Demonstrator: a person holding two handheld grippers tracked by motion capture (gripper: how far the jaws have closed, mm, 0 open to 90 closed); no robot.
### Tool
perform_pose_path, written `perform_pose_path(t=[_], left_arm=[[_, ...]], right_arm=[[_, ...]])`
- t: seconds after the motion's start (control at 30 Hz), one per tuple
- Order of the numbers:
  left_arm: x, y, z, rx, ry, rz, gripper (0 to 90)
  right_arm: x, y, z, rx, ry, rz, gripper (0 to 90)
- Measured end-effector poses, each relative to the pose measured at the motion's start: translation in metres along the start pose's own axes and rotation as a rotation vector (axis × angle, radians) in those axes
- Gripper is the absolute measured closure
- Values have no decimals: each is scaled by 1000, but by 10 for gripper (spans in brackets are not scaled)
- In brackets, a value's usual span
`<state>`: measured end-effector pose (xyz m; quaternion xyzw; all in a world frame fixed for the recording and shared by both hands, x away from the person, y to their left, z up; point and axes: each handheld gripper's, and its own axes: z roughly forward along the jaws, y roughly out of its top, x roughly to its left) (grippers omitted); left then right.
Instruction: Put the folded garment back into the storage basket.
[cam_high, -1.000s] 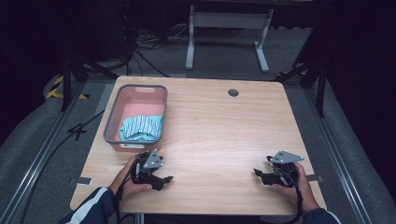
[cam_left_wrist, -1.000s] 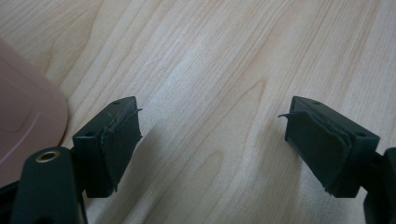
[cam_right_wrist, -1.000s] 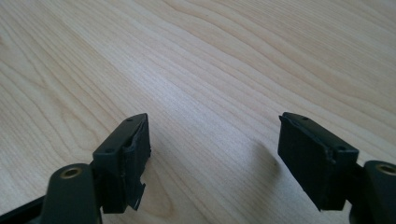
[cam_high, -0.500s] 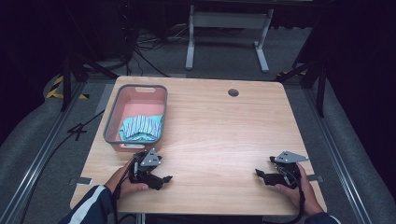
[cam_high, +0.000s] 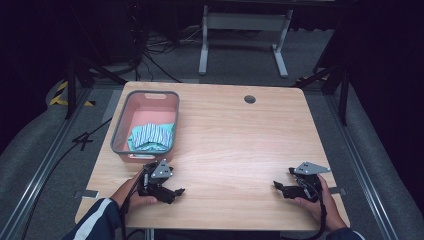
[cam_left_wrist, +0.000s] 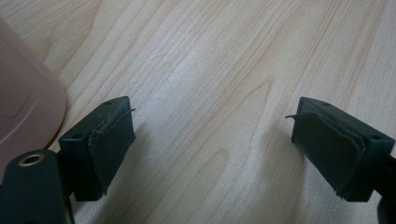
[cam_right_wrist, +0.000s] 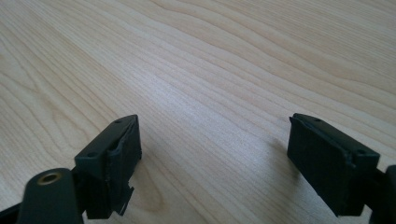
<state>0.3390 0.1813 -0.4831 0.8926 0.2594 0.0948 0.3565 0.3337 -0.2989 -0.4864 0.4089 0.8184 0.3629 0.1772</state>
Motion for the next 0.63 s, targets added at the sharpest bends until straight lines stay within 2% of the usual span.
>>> perform_pose_path(t=[0.63], left_arm=[[0,1,2,-2,0,-6,108]], right_arm=[[0,0,0,0,1,2,181]])
